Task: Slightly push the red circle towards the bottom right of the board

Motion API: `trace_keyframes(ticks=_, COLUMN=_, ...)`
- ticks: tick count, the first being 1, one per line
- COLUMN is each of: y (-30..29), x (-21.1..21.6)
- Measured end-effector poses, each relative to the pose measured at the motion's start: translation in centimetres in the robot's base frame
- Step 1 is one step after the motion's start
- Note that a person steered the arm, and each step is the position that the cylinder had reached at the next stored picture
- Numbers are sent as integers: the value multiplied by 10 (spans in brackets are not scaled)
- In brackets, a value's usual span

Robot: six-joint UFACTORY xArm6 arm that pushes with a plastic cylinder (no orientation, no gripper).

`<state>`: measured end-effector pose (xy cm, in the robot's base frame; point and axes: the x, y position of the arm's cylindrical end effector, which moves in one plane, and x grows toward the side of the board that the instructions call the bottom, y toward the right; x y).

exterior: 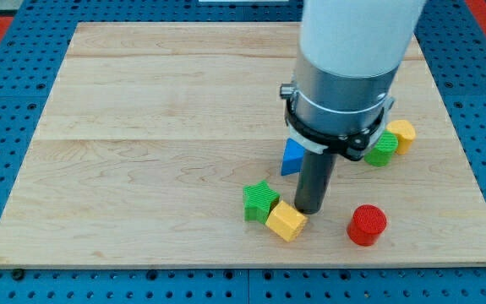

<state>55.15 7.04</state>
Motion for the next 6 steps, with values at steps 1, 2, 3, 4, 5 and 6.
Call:
trace_keyframes(ticks=1, y=3, x=0)
trace_keyframes(ticks=2, y=23, x=8)
trace_keyframes(ticks=3, y=44, x=15)
trace_keyframes(ticks=4, y=34, x=36)
trace_keyframes(ticks=5, y=2, x=38)
trace_keyframes(ticks=6, y=-50, x=37)
